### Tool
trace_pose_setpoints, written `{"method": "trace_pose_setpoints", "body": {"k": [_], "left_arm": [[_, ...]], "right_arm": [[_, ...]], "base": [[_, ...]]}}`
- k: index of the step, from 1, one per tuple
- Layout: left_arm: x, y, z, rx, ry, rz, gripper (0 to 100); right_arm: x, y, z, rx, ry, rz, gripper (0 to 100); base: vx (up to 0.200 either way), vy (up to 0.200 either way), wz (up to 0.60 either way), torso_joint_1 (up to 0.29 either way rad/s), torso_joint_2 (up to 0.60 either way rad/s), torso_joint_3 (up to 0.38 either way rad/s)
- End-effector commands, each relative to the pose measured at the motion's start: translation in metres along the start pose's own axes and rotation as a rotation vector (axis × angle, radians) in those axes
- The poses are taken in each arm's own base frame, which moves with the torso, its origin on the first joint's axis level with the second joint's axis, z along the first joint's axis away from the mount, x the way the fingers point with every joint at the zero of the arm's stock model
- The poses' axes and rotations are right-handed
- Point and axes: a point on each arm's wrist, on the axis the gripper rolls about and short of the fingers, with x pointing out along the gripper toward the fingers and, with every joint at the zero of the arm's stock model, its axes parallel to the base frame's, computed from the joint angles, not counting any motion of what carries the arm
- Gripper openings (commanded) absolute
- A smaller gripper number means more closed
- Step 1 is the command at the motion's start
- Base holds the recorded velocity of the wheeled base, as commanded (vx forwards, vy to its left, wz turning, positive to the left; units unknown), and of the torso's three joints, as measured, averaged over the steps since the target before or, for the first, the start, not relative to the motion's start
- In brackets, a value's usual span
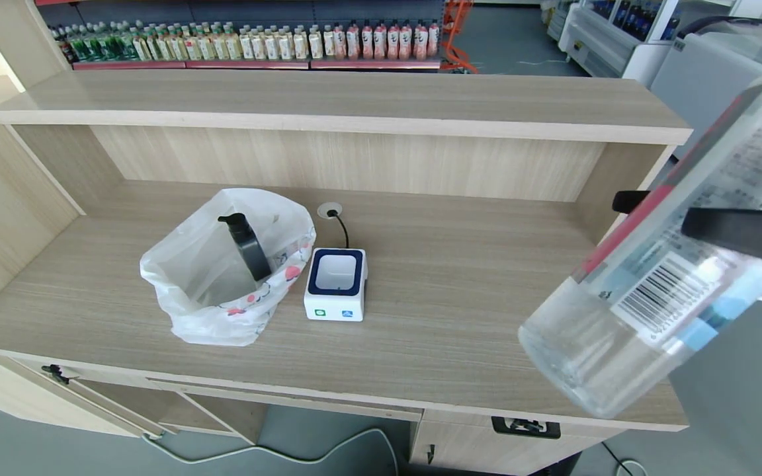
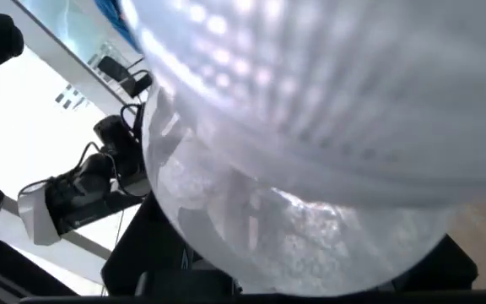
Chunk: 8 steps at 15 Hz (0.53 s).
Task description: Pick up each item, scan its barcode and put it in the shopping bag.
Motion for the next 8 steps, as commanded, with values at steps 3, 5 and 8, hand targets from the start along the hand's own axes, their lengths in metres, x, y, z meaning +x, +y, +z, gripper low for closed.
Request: {"method": "trace_pose_setpoints", "body": {"k": [3,5,8], "left_arm": [[0.000,0.000,0.000,0.000,0.002,0.000,100],[0.000,0.000,0.000,0.000,0.000,0.000,100],[0.000,0.000,0.000,0.000,-0.001,0.000,100]], "right_arm": [[-0.001,0.015,0.004,-0.025,-0.001,0.120,0],[-0.003,0.019,0.005,-0.034,0.000,0.158,0],[-0.002,0.024,0.008,-0.059,-0.020,0.191,0]], "base": [[0.000,0.000,0.00,0.000,0.00,0.000],[0.000,0.000,0.00,0.000,0.00,0.000],[0.000,0.000,0.00,0.000,0.00,0.000]]}}
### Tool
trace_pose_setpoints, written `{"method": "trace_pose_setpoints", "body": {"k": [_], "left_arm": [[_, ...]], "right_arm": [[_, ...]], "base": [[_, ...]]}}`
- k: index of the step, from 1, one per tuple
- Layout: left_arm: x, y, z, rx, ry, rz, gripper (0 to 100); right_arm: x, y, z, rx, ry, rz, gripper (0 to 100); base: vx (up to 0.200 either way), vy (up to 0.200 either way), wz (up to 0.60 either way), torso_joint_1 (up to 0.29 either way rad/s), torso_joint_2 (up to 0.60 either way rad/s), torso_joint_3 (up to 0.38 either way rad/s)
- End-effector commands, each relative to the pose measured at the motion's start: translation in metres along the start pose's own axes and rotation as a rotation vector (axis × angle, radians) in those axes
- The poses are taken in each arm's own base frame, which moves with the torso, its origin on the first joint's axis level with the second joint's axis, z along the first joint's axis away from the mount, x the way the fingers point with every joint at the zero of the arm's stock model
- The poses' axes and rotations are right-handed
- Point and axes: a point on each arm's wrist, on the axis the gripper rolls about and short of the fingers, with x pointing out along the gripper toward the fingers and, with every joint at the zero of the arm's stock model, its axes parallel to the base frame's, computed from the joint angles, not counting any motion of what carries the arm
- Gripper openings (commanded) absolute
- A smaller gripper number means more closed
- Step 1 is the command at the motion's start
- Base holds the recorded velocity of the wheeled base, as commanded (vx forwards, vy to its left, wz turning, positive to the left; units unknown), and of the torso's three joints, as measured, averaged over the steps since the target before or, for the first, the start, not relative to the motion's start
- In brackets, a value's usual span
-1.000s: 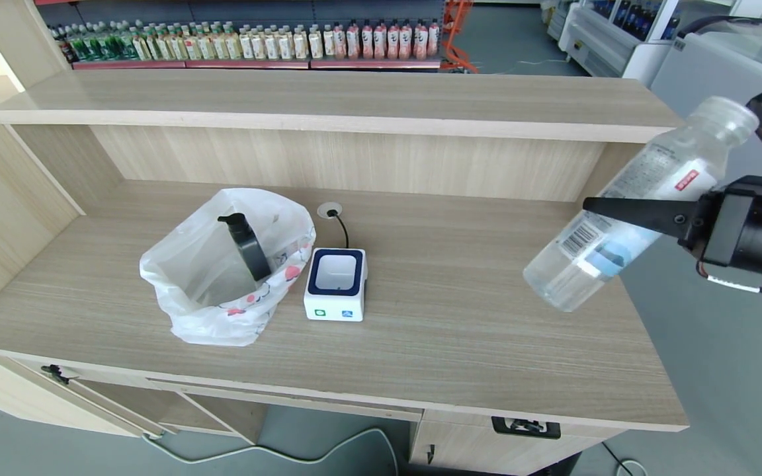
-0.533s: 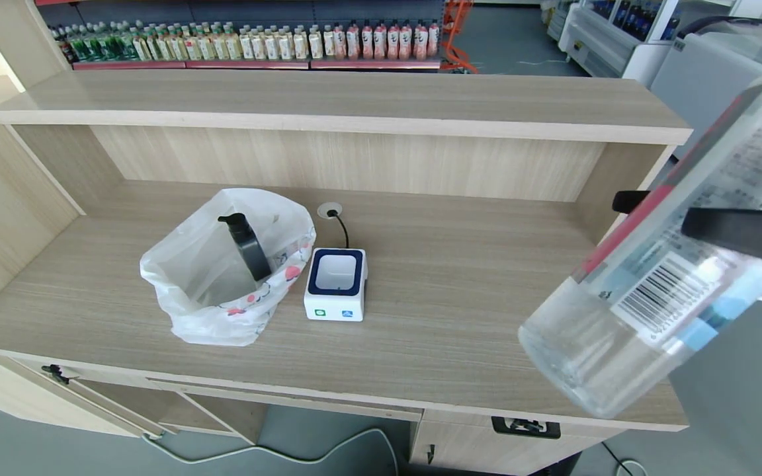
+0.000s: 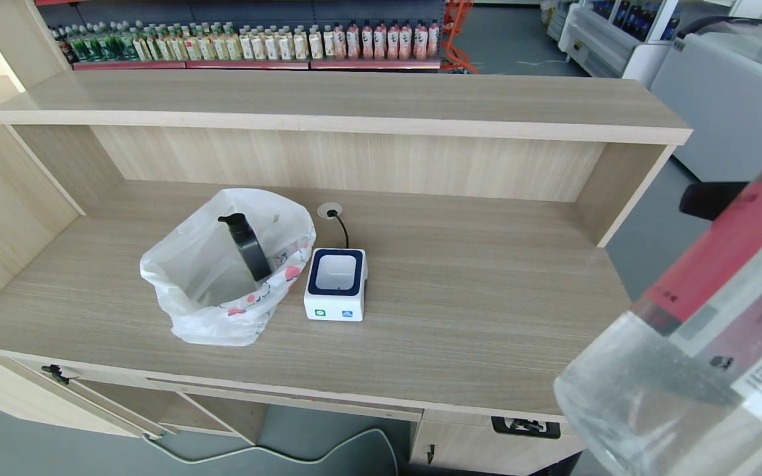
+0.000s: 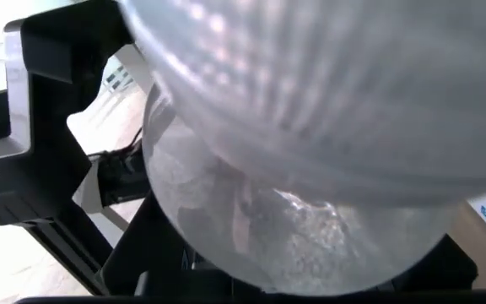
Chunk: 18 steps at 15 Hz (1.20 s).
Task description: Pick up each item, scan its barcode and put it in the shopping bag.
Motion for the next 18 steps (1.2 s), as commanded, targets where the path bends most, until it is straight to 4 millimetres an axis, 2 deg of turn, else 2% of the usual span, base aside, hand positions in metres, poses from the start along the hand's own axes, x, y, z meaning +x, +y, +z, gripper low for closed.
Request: {"method": "trace_pose_setpoints", "body": {"k": [1,7,18], "left_arm": [[0.000,0.000,0.000,0.000,0.002,0.000,100],[0.000,0.000,0.000,0.000,-0.002,0.000,100],[0.000,0.000,0.000,0.000,0.000,0.000,100]], "right_arm": [[-0.001,0.006,0.002,-0.012,-0.007,0.022,0],[-0.011,0.020,-0.004,-0.014,-0.004,0.049,0],[-0.014,0.024,-0.007,-0.013,-0.002,0.055,0]], "base": [[0.000,0.000,0.00,0.000,0.00,0.000],[0.000,0.000,0.00,0.000,0.00,0.000],[0.000,0.000,0.00,0.000,0.00,0.000]]}}
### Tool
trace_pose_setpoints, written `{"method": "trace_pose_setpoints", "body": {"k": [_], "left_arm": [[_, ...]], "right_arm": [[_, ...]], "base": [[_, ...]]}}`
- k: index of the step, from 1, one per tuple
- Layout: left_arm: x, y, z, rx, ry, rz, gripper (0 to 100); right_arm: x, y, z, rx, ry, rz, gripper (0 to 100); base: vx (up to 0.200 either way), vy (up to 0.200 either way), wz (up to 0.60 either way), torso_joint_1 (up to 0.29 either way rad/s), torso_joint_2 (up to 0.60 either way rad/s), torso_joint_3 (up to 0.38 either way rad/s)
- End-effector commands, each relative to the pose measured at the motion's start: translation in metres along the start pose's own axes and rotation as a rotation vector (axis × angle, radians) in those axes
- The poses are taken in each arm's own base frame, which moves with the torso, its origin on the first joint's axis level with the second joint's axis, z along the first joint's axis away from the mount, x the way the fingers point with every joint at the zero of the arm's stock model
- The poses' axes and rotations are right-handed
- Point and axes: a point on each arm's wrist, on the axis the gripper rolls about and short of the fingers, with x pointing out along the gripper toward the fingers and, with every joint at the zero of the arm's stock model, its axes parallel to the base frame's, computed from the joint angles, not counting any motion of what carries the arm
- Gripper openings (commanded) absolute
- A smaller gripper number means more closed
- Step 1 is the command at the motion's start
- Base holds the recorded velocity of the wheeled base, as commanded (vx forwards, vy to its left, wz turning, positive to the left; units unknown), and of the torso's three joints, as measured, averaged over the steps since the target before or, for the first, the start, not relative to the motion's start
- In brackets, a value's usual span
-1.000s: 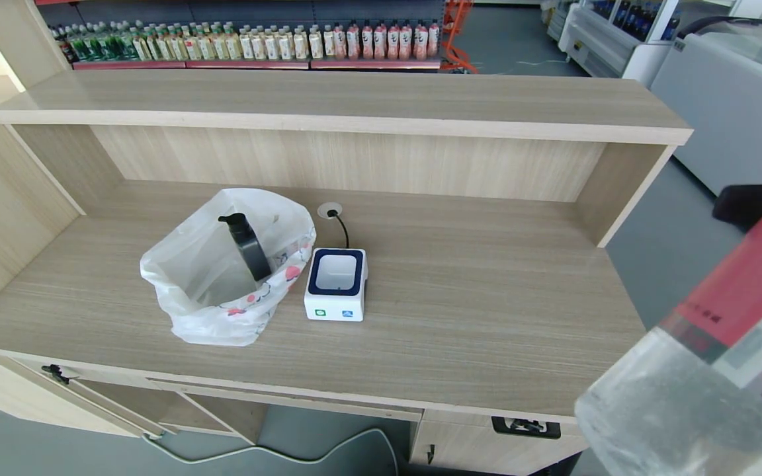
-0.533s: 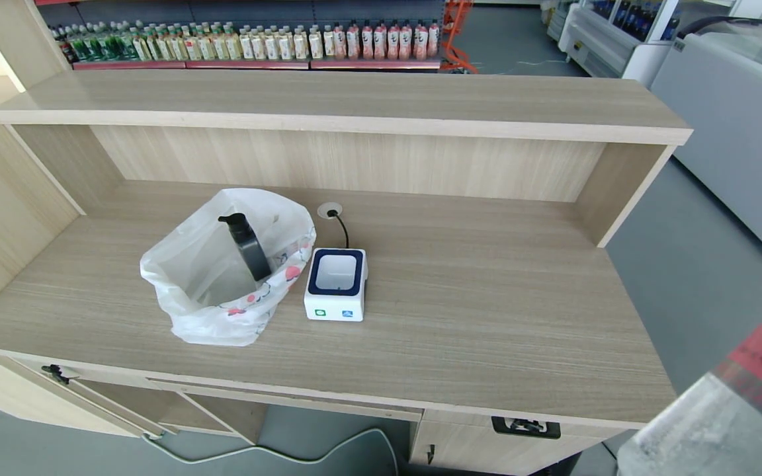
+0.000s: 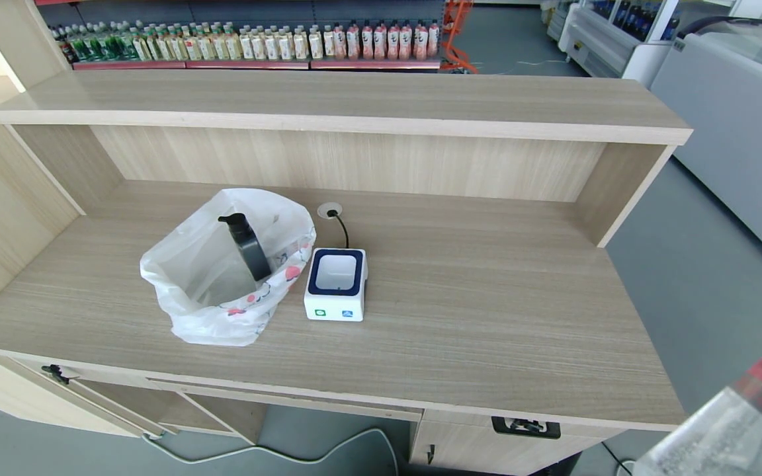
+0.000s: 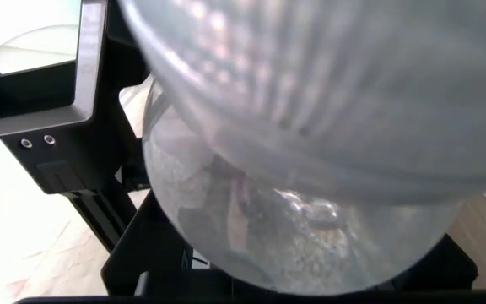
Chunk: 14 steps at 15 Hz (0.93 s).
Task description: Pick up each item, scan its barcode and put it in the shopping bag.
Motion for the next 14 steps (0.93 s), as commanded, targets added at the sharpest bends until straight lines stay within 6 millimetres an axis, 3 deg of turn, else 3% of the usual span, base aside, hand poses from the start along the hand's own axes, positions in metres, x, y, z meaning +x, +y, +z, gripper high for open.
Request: {"method": "trace_pose_setpoints", "body": {"k": [1,9,12,14], "left_arm": [[0.000,0.000,0.000,0.000,0.001,0.000,100],[0.000,0.000,0.000,0.000,0.000,0.000,100],[0.000,0.000,0.000,0.000,0.000,0.000,100],[0.000,0.000,0.000,0.000,0.000,0.000,100]], "right_arm": [[0.000,0.000,0.000,0.001,0.001,0.001,0],[0.001,-0.004,-0.001,-0.004,0.001,-0.011,0],[-0.009,-0.033,-0.012,-0.037,0.012,-0.235,0],[-0.021,-0.051,-0.038,-0.042,0.057,-0.473,0]], "base": [[0.000,0.000,0.00,0.000,0.00,0.000],[0.000,0.000,0.00,0.000,0.00,0.000],[0.000,0.000,0.00,0.000,0.00,0.000],[0.000,0.000,0.00,0.000,0.00,0.000]]}}
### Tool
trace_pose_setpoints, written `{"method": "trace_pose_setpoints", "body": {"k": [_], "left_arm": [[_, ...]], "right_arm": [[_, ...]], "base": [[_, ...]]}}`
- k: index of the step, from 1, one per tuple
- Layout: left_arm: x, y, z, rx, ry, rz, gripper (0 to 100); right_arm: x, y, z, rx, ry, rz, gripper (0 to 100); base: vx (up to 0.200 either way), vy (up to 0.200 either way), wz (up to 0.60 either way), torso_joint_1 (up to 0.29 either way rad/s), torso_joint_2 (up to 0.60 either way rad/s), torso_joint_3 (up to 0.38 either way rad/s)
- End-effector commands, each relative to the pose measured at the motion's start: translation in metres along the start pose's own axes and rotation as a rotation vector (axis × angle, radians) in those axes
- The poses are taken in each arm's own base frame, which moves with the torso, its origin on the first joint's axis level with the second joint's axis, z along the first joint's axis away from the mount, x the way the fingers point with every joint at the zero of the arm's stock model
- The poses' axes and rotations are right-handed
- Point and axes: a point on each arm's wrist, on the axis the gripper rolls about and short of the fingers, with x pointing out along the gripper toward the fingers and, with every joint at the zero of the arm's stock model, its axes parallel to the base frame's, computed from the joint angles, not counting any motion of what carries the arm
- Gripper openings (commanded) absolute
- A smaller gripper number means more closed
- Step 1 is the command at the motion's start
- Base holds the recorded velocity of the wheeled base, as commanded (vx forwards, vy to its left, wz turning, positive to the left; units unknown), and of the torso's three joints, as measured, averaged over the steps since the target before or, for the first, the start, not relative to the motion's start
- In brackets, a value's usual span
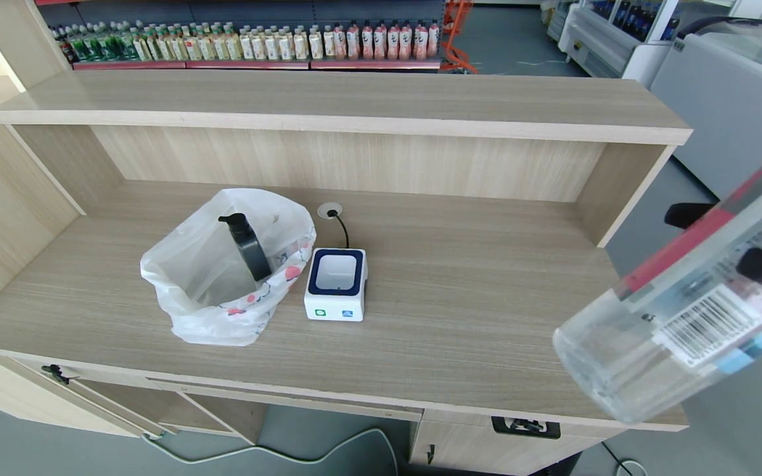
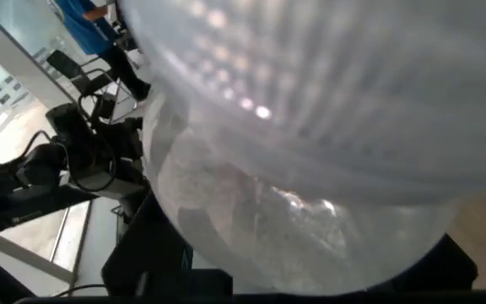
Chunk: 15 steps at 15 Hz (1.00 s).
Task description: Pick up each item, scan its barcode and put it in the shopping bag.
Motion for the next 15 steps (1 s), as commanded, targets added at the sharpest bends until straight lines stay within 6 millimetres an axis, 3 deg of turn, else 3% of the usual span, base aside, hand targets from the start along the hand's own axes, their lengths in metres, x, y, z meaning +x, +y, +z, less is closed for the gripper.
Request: {"method": "trace_pose_setpoints", "body": {"k": [1,3,6,12,15], "left_arm": [[0.000,0.000,0.000,0.000,0.001,-0.002,100],[0.000,0.000,0.000,0.000,0.000,0.000,100],[0.000,0.000,0.000,0.000,-0.002,0.000,100],[0.000,0.000,0.000,0.000,0.000,0.000,100],[0.000,0.000,0.000,0.000,0.000,0.000,100]], "right_arm": [[-0.001,-0.027,-0.033,0.027,0.090,-0.251,0],[0.002,-0.043,-0.040,-0.047,0.130,-0.471,0],[0.002,-0.054,-0.045,-0.370,0.260,-0.723,0],[-0.011,-0.066,-0.054,-0.756,0.404,-0.818,0],[-0.013,-0.072,-0.065,-0.813,0.450,-0.821,0]], "base": [[0.000,0.000,0.00,0.000,0.00,0.000],[0.000,0.000,0.00,0.000,0.00,0.000],[0.000,0.000,0.00,0.000,0.00,0.000],[0.000,0.000,0.00,0.000,0.00,0.000],[0.000,0.000,0.00,0.000,0.00,0.000]]}}
